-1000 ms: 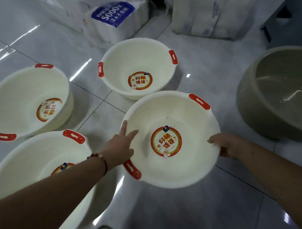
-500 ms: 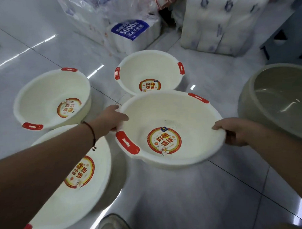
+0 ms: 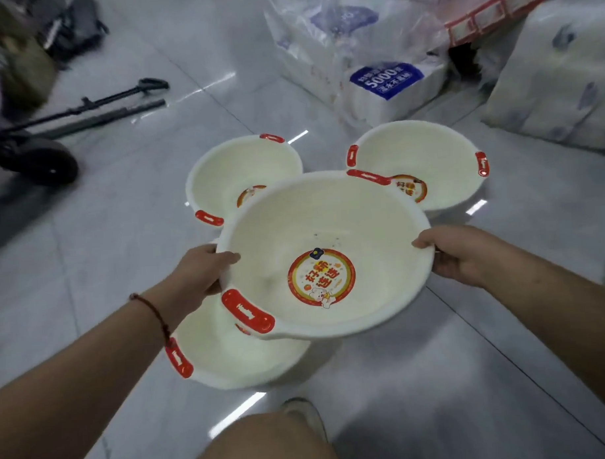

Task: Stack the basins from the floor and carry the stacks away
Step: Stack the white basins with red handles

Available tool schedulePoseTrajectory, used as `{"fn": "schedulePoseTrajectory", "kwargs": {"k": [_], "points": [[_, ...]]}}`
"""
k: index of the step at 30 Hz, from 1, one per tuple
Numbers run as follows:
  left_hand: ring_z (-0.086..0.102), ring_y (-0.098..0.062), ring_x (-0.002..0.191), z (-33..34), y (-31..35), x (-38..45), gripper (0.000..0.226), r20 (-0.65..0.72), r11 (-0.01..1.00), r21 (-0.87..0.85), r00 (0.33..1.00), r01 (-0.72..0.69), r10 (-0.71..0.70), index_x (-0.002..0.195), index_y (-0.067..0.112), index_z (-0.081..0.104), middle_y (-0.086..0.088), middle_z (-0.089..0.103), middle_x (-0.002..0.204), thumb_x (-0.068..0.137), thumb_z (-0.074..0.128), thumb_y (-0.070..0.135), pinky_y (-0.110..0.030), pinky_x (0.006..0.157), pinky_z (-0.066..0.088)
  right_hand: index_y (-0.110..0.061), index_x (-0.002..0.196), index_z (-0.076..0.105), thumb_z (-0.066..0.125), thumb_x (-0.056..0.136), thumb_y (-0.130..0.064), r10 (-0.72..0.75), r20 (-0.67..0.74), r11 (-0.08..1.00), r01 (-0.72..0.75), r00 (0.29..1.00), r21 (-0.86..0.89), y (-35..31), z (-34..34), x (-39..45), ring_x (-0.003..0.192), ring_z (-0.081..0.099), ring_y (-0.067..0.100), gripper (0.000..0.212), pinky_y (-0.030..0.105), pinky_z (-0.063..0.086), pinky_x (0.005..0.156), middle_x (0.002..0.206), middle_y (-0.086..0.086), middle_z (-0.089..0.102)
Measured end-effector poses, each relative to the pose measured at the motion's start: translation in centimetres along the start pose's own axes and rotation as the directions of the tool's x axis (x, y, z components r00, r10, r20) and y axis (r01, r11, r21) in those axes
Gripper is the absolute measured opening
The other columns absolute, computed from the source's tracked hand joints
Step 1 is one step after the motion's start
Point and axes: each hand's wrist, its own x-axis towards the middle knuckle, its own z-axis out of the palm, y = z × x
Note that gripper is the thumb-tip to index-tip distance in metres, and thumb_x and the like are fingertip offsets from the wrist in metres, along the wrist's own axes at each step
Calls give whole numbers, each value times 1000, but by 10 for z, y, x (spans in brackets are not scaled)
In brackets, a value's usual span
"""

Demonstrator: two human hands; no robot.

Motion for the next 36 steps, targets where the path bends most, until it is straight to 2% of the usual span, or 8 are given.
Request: {"fn": "schedulePoseTrajectory", "kwargs": {"k": [4,7,12,18,21,26,32,36], "points": [[72,-34,86,-45,-51,-15,28,-129,997,-60,991,38,-45,117,10,62,-15,71,103,92,65,20,-47,74,62,-9,109,62,57,90,4,-31,97,996,39,995,-79,12,63,5,80,63,17,24,28,54,67,97,7,67],[69,-32,89,-68,-80,-19,28,-225,995,-89,973,38,-57,120,9,61,-13,68,104,93,64,17,-38,67,59,-11,107,61,53,91,5,-48,157,990,68,986,-126,26,103,7,79,62,18,24,29,53,66,90,5,65],[67,-27,89,-87,-118,-1,33,-276,996,-79,959,34,-55,125,11,62,-9,68,105,92,66,19,-34,63,57,-8,114,62,54,89,2,-78,166,949,125,983,-289,64,139,31,100,64,29,28,43,55,91,105,12,67],[60,-20,91,-71,-163,17,39,-273,986,165,961,0,45,129,18,61,-2,65,109,92,66,27,-35,75,50,-9,99,64,55,81,-9,-247,125,730,269,961,-628,109,148,52,89,64,31,20,32,49,67,93,9,67],[56,-20,97,-50,-175,24,50,-207,977,213,977,-11,56,139,24,55,-4,64,119,92,67,32,-32,78,46,-9,105,59,55,82,-15,-239,79,646,219,968,-731,125,133,59,89,62,28,24,29,45,68,95,7,64],[58,-14,93,-2,-182,41,51,-78,946,284,979,-157,186,142,34,43,9,61,106,95,62,34,-20,64,42,-8,116,52,52,87,-15,-227,-59,594,90,972,-800,135,101,61,92,60,29,30,35,50,79,99,7,59],[62,-14,91,27,-186,54,27,-81,923,317,964,-217,255,117,27,50,13,59,94,94,61,34,-18,61,44,-8,118,52,48,87,-10,-184,-129,610,10,974,-793,130,82,70,97,58,29,31,34,48,81,107,10,60],[62,-4,80,30,-184,50,29,-81,906,320,945,-277,317,112,32,44,21,57,90,92,59,46,-12,56,43,-9,120,49,48,87,-9,-198,-152,614,2,968,-789,133,83,74,94,56,28,34,35,48,81,111,13,62]]}}
